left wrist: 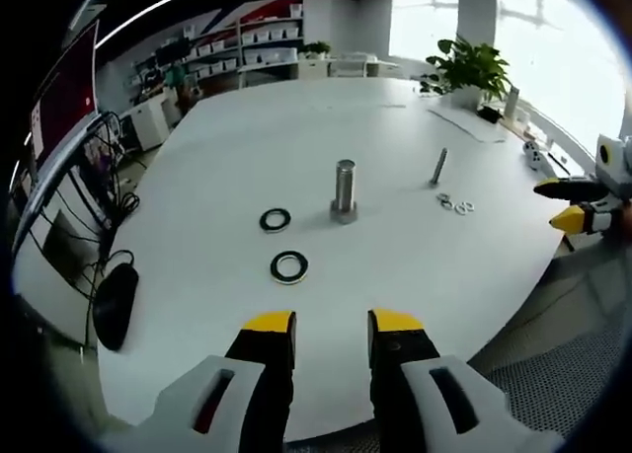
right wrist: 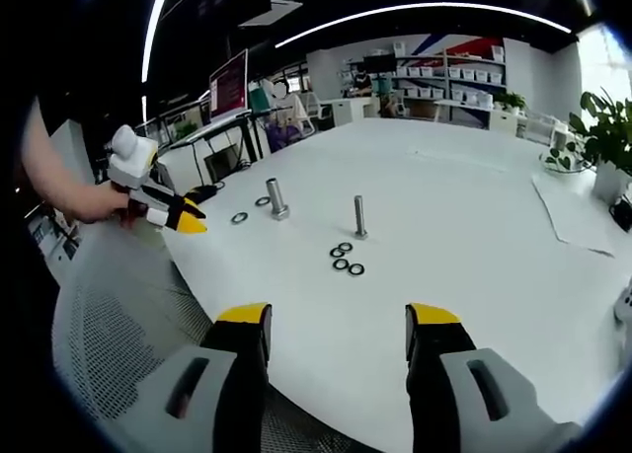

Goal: Place the washer onto the threaded stud by aligning its center hole with the stud, sliding it down to the base, and recovering from edge contact or off-axis alignment until the washer reaches the visible bottom stop.

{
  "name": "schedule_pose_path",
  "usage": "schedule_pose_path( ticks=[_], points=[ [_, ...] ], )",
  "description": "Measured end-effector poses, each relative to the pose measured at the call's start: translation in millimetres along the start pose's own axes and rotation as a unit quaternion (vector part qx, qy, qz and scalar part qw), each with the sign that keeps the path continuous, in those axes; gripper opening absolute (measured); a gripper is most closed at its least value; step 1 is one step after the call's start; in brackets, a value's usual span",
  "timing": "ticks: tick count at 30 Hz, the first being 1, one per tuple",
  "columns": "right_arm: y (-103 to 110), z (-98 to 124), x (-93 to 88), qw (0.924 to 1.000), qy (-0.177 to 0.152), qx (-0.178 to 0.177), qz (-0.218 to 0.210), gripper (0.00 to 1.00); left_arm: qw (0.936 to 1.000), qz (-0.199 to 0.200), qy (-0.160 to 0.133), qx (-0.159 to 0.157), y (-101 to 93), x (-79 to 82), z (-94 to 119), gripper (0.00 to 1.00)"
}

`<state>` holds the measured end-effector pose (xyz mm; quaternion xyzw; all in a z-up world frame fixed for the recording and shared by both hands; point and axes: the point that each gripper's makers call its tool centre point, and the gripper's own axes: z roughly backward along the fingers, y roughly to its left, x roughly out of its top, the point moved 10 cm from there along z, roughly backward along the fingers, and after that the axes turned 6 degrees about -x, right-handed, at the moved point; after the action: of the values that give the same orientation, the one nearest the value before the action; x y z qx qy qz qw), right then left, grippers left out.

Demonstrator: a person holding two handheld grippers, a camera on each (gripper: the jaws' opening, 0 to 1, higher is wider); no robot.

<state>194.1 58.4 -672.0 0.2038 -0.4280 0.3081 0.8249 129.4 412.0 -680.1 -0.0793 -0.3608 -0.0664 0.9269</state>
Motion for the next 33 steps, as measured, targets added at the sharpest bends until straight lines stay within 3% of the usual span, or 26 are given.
schedule_pose_path(
  ticks=[7,13,20,26,33],
  points=[
    [-0.8,-0.3,-0.4,1.0,0.0,0.0,-0.005,0.58,0.9995,-0.003,0.03,0.011,13.5,9.8,-11.8,0.25],
    [-0.8,-0.5,-0.6,1.0,0.002,0.001,-0.007,0.58,0.9974,-0.017,0.07,0.001,22.7,24.5,-29.5,0.25],
    [-1.5,0.0,-0.8,0.9999,0.003,-0.002,-0.011,0.58,0.995,-0.02,0.097,0.001,36.7,37.0,-45.3,0.27],
    [-1.9,-0.1,-1.1,0.9999,0.005,-0.004,-0.011,0.58,0.99,-0.023,0.139,-0.007,44.4,43.3,-56.7,0.26],
    [-2.2,-0.3,-1.3,0.9999,0.008,-0.005,-0.01,0.58,0.9847,-0.049,0.166,-0.021,45.1,47.3,-67.7,0.23]
  ],
)
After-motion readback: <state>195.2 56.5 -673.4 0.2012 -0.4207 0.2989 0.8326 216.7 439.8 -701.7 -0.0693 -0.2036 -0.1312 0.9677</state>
